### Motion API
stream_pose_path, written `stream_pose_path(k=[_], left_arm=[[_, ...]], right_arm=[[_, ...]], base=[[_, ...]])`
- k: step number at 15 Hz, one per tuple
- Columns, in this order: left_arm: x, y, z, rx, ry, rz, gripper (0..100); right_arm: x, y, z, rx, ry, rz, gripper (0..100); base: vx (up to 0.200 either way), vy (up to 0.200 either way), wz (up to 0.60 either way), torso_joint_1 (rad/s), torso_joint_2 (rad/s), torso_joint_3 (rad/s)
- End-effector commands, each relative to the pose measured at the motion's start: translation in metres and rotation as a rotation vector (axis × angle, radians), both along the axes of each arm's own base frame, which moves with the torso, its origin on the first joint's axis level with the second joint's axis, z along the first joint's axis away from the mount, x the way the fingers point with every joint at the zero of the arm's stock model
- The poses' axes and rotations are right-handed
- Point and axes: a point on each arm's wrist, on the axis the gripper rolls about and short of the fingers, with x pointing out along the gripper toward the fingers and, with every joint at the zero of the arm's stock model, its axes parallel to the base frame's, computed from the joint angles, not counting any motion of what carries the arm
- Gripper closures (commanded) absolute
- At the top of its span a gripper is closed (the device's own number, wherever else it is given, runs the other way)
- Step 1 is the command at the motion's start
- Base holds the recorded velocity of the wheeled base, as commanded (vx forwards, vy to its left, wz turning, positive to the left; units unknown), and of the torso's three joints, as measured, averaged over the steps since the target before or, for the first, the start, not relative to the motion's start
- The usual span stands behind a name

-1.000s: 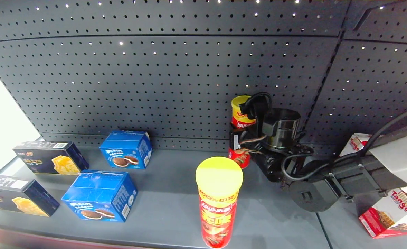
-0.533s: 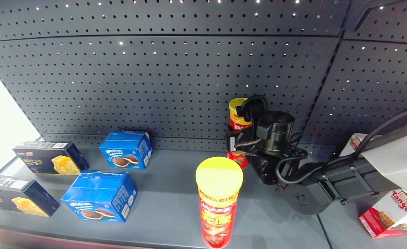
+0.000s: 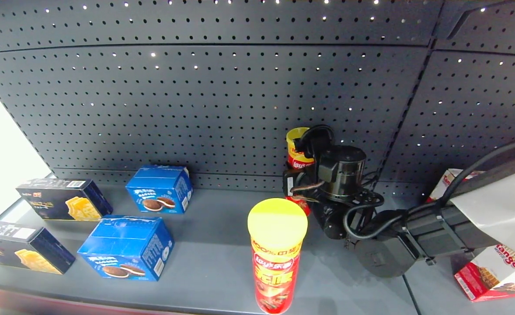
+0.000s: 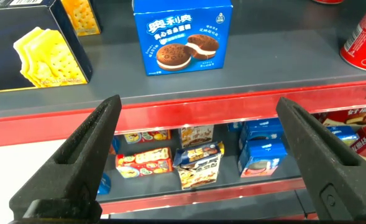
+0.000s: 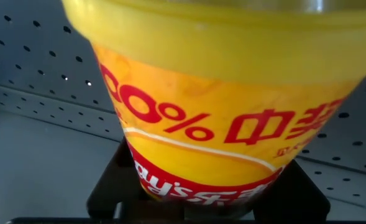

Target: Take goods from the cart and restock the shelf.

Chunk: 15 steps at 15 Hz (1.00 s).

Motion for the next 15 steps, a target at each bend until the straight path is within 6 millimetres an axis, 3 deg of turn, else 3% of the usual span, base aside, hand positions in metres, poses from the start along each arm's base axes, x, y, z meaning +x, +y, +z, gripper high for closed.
stream_pose_path(k=[1,5,6,10,15], left_arm=[[0.000,0.000,0.000,0.000,0.002,0.000,0],[0.000,0.000,0.000,0.000,0.002,0.000,0],[0.000,0.000,0.000,0.000,0.002,0.000,0],[0.000,0.000,0.000,0.000,0.002,0.000,0],[0.000,0.000,0.000,0.000,0.002,0.000,0]], right_arm=[[-0.002,0.000,0.002,0.007,0.000,0.002,100],[-0.003,0.002,-0.002,0.003,0.009,0.005,100],[-0.003,0.001,-0.002,0.001,0.011,0.005,0],[-0.007,-0.003,-0.005,-0.021,0.028,0.005,0],[-0.041,-0.041,0.021,-0.051,0.054,-0.005,0]], base=[[0.000,0.000,0.00,0.000,0.00,0.000],[0.000,0.000,0.00,0.000,0.00,0.000],[0.000,0.000,0.00,0.000,0.00,0.000],[0.000,0.000,0.00,0.000,0.00,0.000],[0.000,0.000,0.00,0.000,0.00,0.000]])
